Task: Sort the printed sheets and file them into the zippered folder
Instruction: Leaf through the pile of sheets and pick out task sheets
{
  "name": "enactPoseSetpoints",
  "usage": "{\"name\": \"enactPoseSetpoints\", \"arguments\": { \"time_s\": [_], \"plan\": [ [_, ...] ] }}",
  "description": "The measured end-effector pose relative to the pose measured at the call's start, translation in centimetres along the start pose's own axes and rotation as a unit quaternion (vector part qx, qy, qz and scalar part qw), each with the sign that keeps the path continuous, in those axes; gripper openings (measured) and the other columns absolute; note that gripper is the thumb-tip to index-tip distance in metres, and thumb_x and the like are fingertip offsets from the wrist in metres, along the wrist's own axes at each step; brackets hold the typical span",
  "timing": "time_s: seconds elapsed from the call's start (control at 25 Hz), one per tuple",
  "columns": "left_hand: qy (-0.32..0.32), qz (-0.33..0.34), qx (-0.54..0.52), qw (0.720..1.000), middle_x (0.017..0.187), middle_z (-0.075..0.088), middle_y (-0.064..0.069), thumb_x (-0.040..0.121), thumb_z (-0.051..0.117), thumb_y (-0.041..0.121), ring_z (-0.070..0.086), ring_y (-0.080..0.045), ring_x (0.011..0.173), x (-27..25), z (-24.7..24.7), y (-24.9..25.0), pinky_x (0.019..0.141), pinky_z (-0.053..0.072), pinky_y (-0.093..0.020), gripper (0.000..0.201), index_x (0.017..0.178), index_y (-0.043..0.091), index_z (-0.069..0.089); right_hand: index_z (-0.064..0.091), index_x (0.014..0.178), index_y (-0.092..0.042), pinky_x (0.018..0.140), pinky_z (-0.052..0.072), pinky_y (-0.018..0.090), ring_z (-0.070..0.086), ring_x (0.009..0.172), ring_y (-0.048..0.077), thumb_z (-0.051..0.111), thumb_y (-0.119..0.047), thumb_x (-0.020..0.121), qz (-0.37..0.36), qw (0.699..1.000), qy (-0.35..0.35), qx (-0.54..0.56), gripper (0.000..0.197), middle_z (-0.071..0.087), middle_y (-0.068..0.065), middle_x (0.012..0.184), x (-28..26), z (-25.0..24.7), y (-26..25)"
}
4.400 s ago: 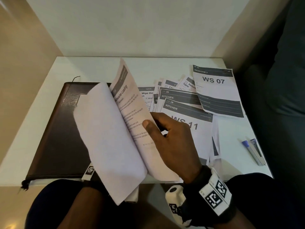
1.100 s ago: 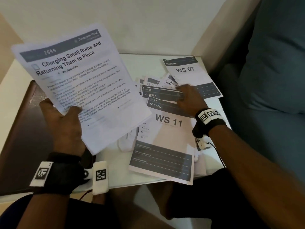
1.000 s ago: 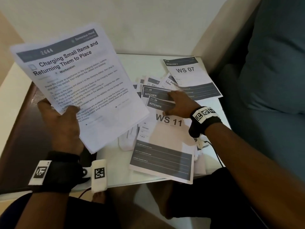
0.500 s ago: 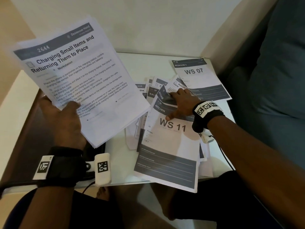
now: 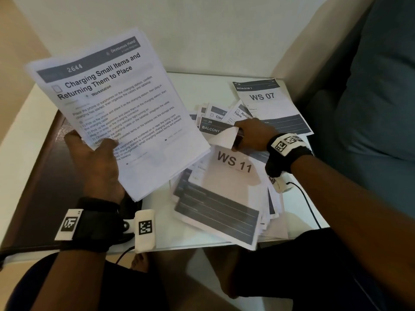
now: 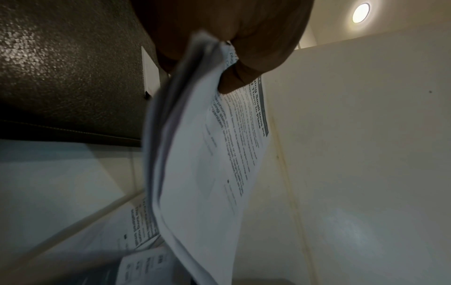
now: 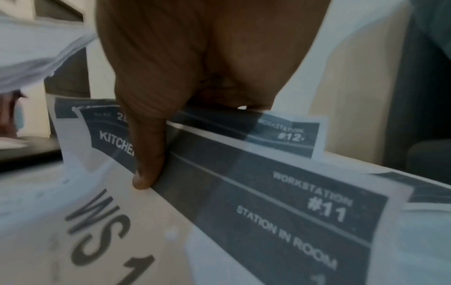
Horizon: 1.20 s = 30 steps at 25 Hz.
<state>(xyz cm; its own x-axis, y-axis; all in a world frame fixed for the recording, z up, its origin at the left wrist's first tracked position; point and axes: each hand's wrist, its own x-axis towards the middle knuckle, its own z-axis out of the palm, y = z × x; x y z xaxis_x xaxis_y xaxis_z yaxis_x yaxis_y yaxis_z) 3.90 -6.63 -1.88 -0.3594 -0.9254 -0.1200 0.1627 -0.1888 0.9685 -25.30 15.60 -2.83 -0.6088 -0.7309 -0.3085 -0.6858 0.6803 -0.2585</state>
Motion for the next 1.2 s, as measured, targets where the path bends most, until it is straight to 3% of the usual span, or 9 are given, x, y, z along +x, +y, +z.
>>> {"name": "enactPoseSetpoints", "arguments": {
  "time_s": [0.16,0.24,0.32,0.56,0.76,0.88,1.0,1.12,1.2],
  "plan": [
    [0.014,0.004,-0.003,1.000,0.130,0.067,-0.007,0.083,0.064,0.000,0.073,-0.020,0.110,-0.2,-0.1,0.4,0.087,0.063,-0.041,0.065,0.143,0.016,0.045,0.072,0.115,-0.016,0.079,0.049,0.024,0.068,0.097,0.018,0.086,-0.026,0.079,0.030,0.989,0.011,0.143,0.040,0.073,0.000,0.110,-1.2,-3.7,1.5],
    [0.013,-0.002,0.009,1.000,0.129,0.066,-0.005,0.088,0.064,-0.003,0.072,-0.017,0.108,-0.7,0.1,0.8,0.082,0.063,-0.029,0.062,0.144,0.012,0.044,0.072,0.116,-0.018,0.074,0.050,0.021,0.070,0.092,0.014,0.084,-0.021,0.081,0.046,0.975,0.036,0.216,0.036,0.074,-0.003,0.106,-2.4,-5.3,2.7],
    [0.008,-0.001,0.032,0.999,0.126,0.066,-0.002,0.093,0.062,-0.006,0.071,-0.012,0.103,-1.2,0.1,0.9,0.071,0.060,-0.015,0.056,0.144,0.006,0.044,0.073,0.112,-0.015,0.067,0.058,0.024,0.075,0.084,0.016,0.083,-0.015,0.082,0.082,0.916,0.104,0.379,0.031,0.077,0.000,0.098,-3.5,-6.0,3.9],
    [0.023,0.044,0.047,0.998,0.127,0.067,-0.009,0.087,0.062,-0.007,0.073,-0.014,0.103,-0.8,0.2,0.5,0.076,0.063,-0.025,0.058,0.141,0.001,0.043,0.071,0.109,-0.008,0.065,0.060,0.028,0.073,0.078,0.015,0.075,-0.019,0.090,0.276,0.726,0.318,0.544,0.022,0.074,0.008,0.103,-3.1,-3.5,10.0],
    [0.019,0.035,0.048,0.998,0.127,0.068,-0.008,0.082,0.067,0.004,0.074,-0.019,0.105,-0.1,-0.1,-0.3,0.075,0.062,-0.025,0.063,0.141,0.004,0.046,0.059,0.134,-0.010,0.099,0.056,0.039,0.066,0.114,0.023,0.067,-0.033,0.085,0.380,0.707,0.261,0.536,0.055,0.065,0.007,0.132,-1.8,0.7,15.8],
    [0.019,0.041,0.055,0.997,0.125,0.069,-0.007,0.085,0.066,-0.001,0.075,-0.016,0.100,-0.3,0.0,-0.4,0.074,0.063,-0.025,0.058,0.140,0.001,0.046,0.053,0.139,-0.013,0.094,0.059,0.046,0.068,0.107,0.026,0.071,-0.033,0.076,0.398,0.693,0.262,0.542,0.068,0.063,0.009,0.133,-1.9,2.0,16.1],
    [0.024,0.021,0.027,0.999,0.125,0.069,-0.005,0.087,0.066,0.001,0.074,-0.013,0.101,-0.3,0.2,-0.7,0.074,0.062,-0.023,0.057,0.140,0.002,0.047,0.029,0.154,-0.005,0.105,0.048,0.047,0.053,0.127,0.038,0.070,-0.034,0.083,0.493,0.752,0.290,0.328,0.087,0.044,0.018,0.149,-4.6,1.3,11.8],
    [-0.010,-0.019,0.011,1.000,0.130,0.062,-0.002,0.092,0.066,0.004,0.068,0.007,0.096,-0.5,0.5,-1.0,0.071,0.053,-0.006,0.053,0.141,-0.001,0.048,0.042,0.147,-0.009,0.106,0.048,0.045,0.055,0.126,0.035,0.071,-0.042,0.087,0.360,0.873,0.206,0.258,0.074,0.053,0.014,0.144,-7.5,4.2,6.5],
    [0.001,-0.013,0.002,1.000,0.130,0.065,-0.006,0.092,0.066,0.002,0.069,0.006,0.087,-1.1,0.7,-0.8,0.067,0.053,-0.007,0.053,0.141,-0.004,0.046,0.047,0.142,-0.011,0.106,0.048,0.046,0.056,0.127,0.033,0.079,-0.057,0.077,0.325,0.893,0.144,0.277,0.085,0.057,0.011,0.141,-8.0,6.9,4.6]
  ]
}}
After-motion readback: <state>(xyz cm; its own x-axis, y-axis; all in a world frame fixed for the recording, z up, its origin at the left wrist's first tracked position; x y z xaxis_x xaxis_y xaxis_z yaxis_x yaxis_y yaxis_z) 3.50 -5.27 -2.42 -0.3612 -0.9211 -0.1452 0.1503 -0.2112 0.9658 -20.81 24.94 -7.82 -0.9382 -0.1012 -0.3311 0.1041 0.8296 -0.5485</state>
